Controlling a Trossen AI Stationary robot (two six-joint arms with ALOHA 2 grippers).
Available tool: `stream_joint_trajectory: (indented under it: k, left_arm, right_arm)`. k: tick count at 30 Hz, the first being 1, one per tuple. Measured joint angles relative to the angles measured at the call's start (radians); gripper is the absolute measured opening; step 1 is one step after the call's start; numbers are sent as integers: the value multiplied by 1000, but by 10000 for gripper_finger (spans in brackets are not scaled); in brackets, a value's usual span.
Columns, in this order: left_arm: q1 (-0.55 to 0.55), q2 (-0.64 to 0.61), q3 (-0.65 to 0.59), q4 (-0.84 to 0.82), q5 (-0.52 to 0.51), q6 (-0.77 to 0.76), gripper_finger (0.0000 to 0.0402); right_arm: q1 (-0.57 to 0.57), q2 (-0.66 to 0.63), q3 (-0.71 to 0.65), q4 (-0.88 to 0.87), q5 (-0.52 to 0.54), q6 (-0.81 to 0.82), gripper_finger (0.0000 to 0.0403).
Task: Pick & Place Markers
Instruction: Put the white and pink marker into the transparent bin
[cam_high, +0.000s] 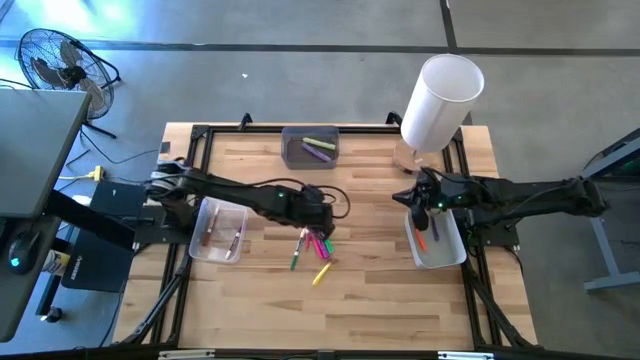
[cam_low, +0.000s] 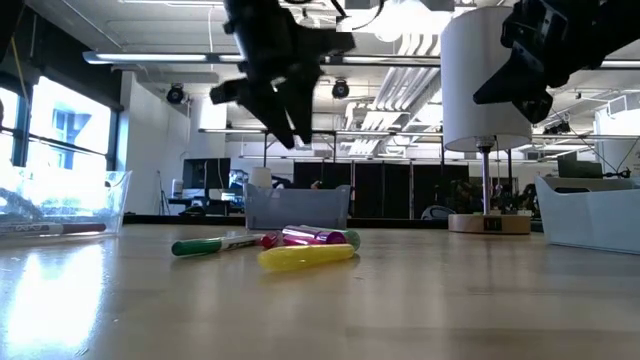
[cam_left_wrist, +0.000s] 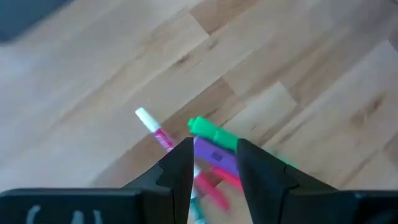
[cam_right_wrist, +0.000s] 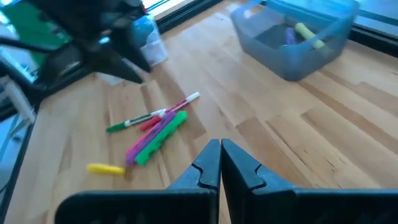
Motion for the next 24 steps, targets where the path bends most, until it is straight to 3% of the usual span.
stream_joint_trajectory:
  k: [4, 8, 24]
  left_arm:
    - [40, 56, 1, -20, 71, -151, 119]
    - [89, 93, -1, -44, 174, -186, 119]
    - [197, 200, 5, -22, 230, -213, 119]
  right_arm:
    - [0, 2, 0, -6, -51, -29, 1]
    - [0, 1, 0, -15, -73, -48, 2]
    - [0, 2, 1, -34, -84, -109, 1]
